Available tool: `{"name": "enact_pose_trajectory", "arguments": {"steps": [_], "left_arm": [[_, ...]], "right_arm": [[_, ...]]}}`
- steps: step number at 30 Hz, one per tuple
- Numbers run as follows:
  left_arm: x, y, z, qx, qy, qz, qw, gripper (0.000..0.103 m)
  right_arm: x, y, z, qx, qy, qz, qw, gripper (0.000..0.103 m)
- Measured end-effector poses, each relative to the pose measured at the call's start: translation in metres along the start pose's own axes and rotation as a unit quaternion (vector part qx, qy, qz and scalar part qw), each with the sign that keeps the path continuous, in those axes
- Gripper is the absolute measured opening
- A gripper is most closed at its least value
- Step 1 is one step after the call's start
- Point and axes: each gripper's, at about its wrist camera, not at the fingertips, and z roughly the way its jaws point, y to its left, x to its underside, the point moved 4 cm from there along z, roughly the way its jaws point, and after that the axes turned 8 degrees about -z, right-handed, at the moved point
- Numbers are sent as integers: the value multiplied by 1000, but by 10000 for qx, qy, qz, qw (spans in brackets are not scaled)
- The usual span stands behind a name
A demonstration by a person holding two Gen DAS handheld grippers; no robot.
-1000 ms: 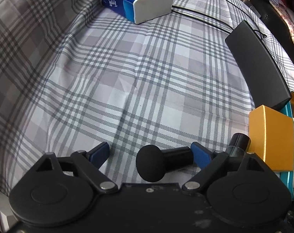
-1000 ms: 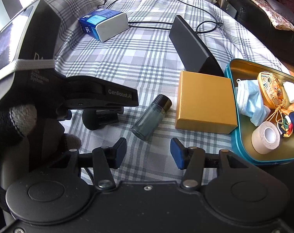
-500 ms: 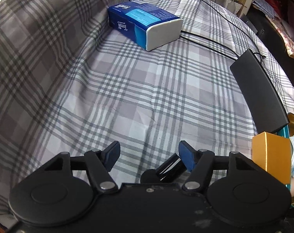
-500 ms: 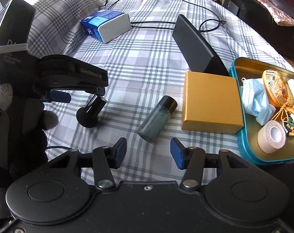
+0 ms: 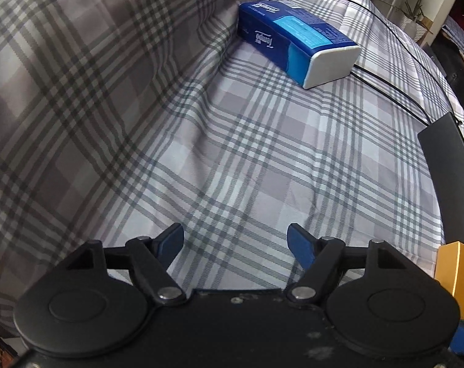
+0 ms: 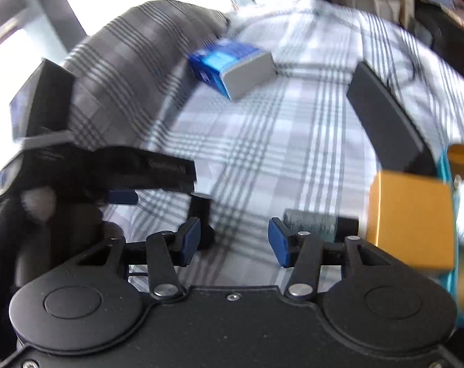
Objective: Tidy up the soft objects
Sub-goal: 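Lift black knob with left gripper while right gripper moves to glass bottle, then grasp small glass bottle with right gripper while left gripper holds black knob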
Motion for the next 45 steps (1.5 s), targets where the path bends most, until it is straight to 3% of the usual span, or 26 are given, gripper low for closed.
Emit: {"name": "enact_pose_trajectory", "arguments": {"steps": [5,17,25,33,45], "left_arm": [[3,13,6,-134,78,-48,9999,73],[17,26,5,-198,165,-63,9996,75],[24,26,6,-193,199,19,9996,76],[21,23,3,-177,185,73,9996,77],[24,23,5,-202,238,154,9994,77]], "right_arm": [[8,2,-3,986,125,-654,9929,50],[13,-32,8,1208,471,721,9889,55],[12,-46,26,1225,715,1298,9813,56],[10,-42,39,1209,747,1277,9816,59],[-1,-55,47,582,678,2164,9722,59]]}}
